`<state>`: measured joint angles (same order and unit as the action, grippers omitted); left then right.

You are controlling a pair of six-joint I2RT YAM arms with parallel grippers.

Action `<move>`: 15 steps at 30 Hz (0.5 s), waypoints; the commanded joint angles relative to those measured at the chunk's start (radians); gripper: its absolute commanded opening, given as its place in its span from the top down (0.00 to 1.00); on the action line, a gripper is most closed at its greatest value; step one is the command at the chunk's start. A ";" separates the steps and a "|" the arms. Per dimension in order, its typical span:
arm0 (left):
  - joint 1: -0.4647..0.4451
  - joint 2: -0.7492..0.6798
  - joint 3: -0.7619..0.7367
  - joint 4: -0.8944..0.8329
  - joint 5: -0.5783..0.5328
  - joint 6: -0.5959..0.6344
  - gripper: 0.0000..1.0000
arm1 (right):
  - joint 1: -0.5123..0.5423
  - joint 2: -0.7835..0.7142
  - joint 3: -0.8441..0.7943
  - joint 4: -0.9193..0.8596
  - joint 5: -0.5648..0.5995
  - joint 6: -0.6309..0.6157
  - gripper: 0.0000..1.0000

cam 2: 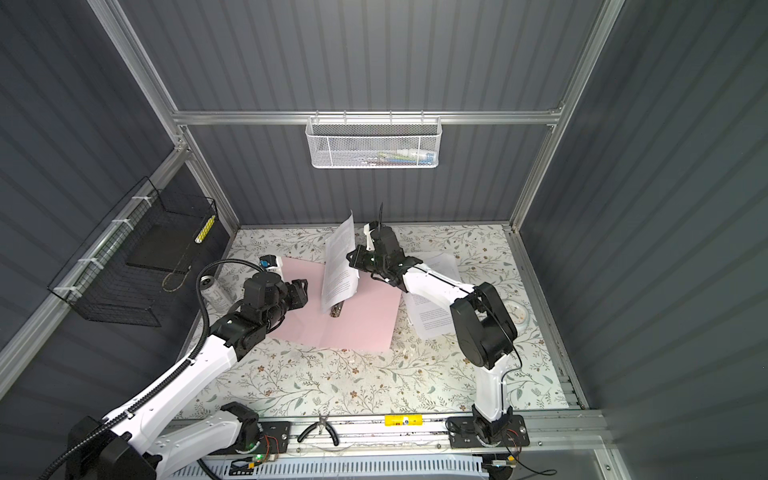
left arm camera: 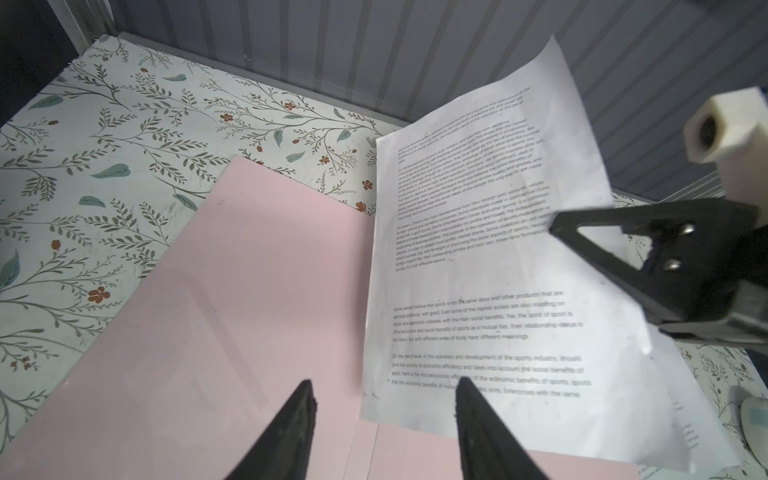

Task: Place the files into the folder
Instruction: 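Carry the sheets over the pink folder with the right gripper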

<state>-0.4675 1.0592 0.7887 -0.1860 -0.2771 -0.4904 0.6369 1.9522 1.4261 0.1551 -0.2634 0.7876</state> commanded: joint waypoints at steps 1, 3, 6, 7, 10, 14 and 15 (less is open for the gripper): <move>0.003 0.009 -0.022 0.016 0.005 -0.014 0.45 | 0.054 0.013 -0.048 0.072 0.157 -0.050 1.00; 0.003 0.019 -0.022 0.017 0.017 -0.017 0.45 | 0.078 0.019 -0.061 0.091 0.217 -0.097 1.00; 0.003 0.028 -0.019 0.012 0.034 -0.033 0.46 | 0.085 0.033 -0.078 0.123 0.216 -0.099 1.00; 0.003 0.027 -0.022 0.013 0.034 -0.038 0.46 | 0.088 0.040 -0.083 0.132 0.216 -0.097 1.00; 0.003 0.027 -0.029 0.017 0.033 -0.046 0.46 | 0.104 0.056 -0.097 0.158 0.228 -0.096 1.00; 0.004 0.028 -0.032 0.011 0.027 -0.048 0.47 | 0.128 0.072 -0.123 0.188 0.260 -0.069 1.00; 0.003 0.028 -0.035 0.014 0.027 -0.051 0.47 | 0.131 0.082 -0.113 0.177 0.263 -0.058 1.00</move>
<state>-0.4675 1.0851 0.7700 -0.1791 -0.2581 -0.5247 0.7498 1.9938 1.3201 0.3050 -0.0452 0.7170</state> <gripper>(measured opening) 0.535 0.047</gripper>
